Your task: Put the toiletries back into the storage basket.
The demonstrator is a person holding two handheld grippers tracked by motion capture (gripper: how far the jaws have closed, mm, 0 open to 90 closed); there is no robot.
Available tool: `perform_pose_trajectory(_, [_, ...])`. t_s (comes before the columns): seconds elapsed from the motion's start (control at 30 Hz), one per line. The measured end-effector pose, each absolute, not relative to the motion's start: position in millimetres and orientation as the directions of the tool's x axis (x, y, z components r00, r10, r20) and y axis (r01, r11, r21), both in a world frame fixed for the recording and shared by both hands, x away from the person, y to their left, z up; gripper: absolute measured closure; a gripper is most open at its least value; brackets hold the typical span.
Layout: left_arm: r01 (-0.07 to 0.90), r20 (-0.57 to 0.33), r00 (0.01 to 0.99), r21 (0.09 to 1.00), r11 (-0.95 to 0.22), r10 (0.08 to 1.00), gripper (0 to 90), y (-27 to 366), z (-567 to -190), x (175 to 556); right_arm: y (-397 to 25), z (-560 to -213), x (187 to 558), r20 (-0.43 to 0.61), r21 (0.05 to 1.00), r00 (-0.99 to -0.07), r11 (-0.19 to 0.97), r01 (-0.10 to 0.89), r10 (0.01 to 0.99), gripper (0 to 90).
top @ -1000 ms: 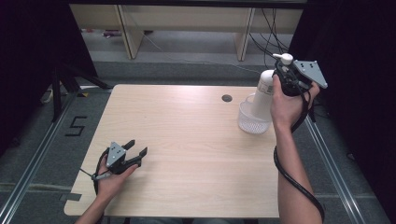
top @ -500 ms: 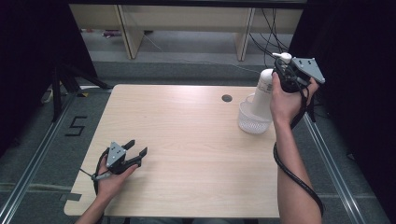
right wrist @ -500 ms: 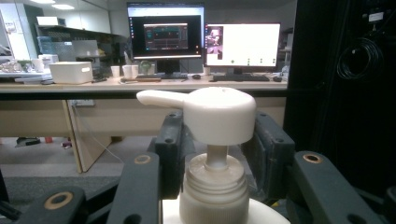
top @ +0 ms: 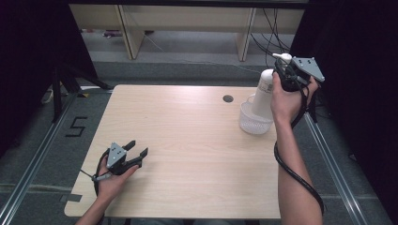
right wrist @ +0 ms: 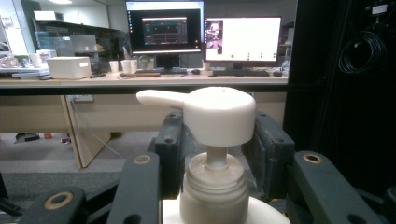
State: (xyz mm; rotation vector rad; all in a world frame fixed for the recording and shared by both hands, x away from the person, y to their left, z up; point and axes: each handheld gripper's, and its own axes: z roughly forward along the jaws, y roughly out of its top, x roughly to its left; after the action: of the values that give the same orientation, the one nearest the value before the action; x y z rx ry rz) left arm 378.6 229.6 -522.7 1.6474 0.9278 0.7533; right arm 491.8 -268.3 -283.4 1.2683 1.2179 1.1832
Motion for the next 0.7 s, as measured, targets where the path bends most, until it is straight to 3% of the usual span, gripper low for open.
perform_pose_trajectory(0.7, [0.209,0.024,0.500,0.967,-0.148,0.865,37.6,231,-522,378,-266,-296,499,0.017,0.996,0.013,-0.018,0.084,1.000,60.4])
